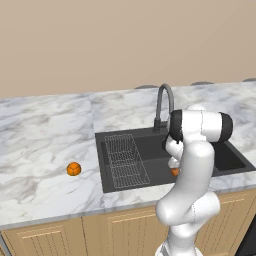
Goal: Remove the tangerine and orange from the sink. Then move the bowl and cup from the counter to the sink for washing.
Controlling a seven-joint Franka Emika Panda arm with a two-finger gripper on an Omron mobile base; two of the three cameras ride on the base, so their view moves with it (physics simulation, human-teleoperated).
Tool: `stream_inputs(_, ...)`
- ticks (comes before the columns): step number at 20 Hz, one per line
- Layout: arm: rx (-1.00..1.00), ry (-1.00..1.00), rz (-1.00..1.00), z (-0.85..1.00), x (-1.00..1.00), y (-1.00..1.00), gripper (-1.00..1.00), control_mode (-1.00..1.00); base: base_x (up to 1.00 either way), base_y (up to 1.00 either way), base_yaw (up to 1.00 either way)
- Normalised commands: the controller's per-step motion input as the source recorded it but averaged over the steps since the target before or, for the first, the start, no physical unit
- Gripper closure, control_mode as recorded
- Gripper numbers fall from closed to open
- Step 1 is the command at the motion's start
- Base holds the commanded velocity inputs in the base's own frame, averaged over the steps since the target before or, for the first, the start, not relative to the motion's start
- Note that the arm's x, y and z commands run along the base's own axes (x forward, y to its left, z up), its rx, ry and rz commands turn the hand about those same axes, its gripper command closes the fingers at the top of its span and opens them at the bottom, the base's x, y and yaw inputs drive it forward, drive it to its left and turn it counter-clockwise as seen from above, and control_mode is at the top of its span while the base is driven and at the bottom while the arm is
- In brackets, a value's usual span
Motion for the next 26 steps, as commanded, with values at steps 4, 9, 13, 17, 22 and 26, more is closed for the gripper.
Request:
stream_inputs(4,0.00,0.00,0.00,-0.24,0.22,-0.01,-1.00,-1.00,0.00,0.00,0.00)
stream_inputs(9,0.00,0.00,0.00,-0.21,0.24,-0.02,-1.00,-1.00,0.00,0.00,0.00)
stream_inputs(13,0.00,0.00,0.00,-0.21,0.24,-0.01,-1.00,-1.00,0.00,0.00,0.00)
stream_inputs(17,0.00,0.00,0.00,-0.21,0.23,-0.04,-1.00,-1.00,0.00,0.00,0.00)
stream_inputs(22,0.00,0.01,0.00,-0.22,0.25,-0.04,-1.00,-1.00,0.00,0.00,0.00)
stream_inputs(26,0.00,0.01,0.00,-0.18,0.27,-0.07,-1.00,-1.00,0.00,0.00,0.00)
